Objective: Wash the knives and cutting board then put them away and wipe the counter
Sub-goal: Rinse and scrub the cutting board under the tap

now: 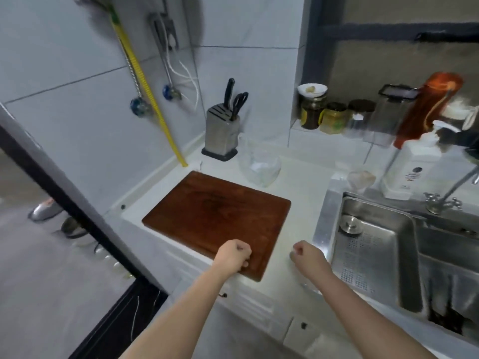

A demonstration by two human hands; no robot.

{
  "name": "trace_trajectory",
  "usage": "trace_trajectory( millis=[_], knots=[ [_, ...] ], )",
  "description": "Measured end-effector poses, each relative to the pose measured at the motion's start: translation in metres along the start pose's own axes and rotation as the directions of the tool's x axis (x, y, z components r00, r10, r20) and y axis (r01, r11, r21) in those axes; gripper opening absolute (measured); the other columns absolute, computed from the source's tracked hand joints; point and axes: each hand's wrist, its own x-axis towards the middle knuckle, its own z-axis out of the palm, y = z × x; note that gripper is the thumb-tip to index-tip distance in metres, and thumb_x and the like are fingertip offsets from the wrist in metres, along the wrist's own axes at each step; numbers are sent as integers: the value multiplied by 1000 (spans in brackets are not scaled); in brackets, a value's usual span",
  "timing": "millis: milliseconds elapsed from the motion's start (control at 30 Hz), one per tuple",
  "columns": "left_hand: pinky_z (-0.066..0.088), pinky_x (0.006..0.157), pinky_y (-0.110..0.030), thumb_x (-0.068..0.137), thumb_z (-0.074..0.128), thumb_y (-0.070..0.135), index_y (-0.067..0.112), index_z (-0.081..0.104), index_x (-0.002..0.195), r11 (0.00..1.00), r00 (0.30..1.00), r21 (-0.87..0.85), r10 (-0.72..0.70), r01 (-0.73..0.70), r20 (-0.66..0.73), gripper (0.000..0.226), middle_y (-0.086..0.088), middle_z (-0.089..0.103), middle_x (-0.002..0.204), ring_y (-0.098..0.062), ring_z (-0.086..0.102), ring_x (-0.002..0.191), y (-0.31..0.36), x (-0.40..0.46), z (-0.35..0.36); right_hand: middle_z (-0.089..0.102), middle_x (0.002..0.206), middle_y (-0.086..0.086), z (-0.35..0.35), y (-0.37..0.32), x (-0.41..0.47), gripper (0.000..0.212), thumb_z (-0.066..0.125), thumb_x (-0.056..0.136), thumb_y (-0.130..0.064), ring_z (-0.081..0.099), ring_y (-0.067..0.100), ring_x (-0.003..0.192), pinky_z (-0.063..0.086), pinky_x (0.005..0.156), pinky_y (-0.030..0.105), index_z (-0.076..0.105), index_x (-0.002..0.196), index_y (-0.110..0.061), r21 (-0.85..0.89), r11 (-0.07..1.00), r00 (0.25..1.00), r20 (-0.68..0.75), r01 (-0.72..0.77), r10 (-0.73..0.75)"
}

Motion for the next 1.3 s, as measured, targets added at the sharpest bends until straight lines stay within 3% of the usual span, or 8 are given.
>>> trace_trajectory(
  millis=[67, 233, 500, 567, 667, 800, 1067, 1300],
  knots=[
    [53, 70, -29, 92, 53, 13, 14, 62, 93, 999, 999, -40, -18, 16, -40, 9, -2, 64, 81, -14, 61, 65, -10, 1, -23, 60, 120, 5, 10, -24, 2, 32, 47, 92, -24, 56, 24, 112, 43, 87, 29, 55, 121, -13, -17, 999, 999, 6, 35, -35],
    [49, 60, -20, 94, 51, 12, 13, 62, 97, 983, 989, -166, -95, 75, -115, 12, -2, 62, 80, -12, 59, 64, -31, 6, -59, 61, 119, 4, 34, -61, 21, 33, 50, 90, -24, 58, 22, 109, 46, 90, 31, 55, 122, -16, -82, 988, 991, 39, 132, -130],
    [51, 80, -28, 95, 52, 24, 14, 63, 107, 979, 962, -170, -153, 116, -226, 19, 1, 63, 90, -15, 61, 83, -43, 46, -122, 41, 143, 9, 55, -59, 65, 52, 51, 93, -36, 45, 26, 127, 38, 107, 36, 41, 139, -14, -188, 981, 998, 22, 55, -51],
    [50, 87, -28, 95, 53, 27, 14, 62, 111, 986, 953, -111, -151, 126, -261, 22, 0, 65, 100, -17, 62, 93, -40, 65, -137, 35, 148, 10, 58, -61, 78, 56, 50, 93, -41, 38, 28, 133, 35, 110, 39, 37, 141, -16, -230, 973, 1000, -1, 17, -17],
    [42, 94, -27, 94, 52, 38, 17, 56, 125, 976, 948, 151, -103, 154, -300, 38, -1, 59, 123, -20, 57, 113, -35, 98, -154, 25, 153, 8, 62, -72, 98, 60, 46, 92, -49, 26, 31, 139, 32, 110, 42, 31, 144, -21, -277, 961, 999, -31, -23, 15],
    [40, 105, -37, 91, 50, 49, 17, 44, 138, 930, 944, 324, -60, 171, -324, 57, -7, 46, 137, -26, 47, 125, -35, 132, -168, 17, 154, 11, 76, -81, 109, 64, 48, 90, -51, 18, 33, 141, 32, 109, 44, 28, 144, -22, -270, 958, 993, -88, -94, 73],
    [32, 110, -48, 90, 48, 54, 16, 28, 146, 810, 949, 547, -35, 210, -313, 70, -13, 31, 149, -33, 29, 137, -38, 204, -214, 15, 156, 10, 93, -96, 117, 70, 49, 87, -57, 14, 32, 142, 33, 107, 44, 27, 145, -24, -199, 951, 961, -192, -236, 199],
    [41, 100, -49, 77, 61, 62, 15, 22, 145, 766, 967, 600, -120, 233, -223, 91, -14, 39, 140, -34, 41, 127, -48, 251, -248, 26, 150, 15, 94, -113, 121, 103, 68, 74, -57, 32, 35, 134, 37, 103, 45, 9, 149, -16, 50, 878, 843, -257, -476, 472]
  ],
)
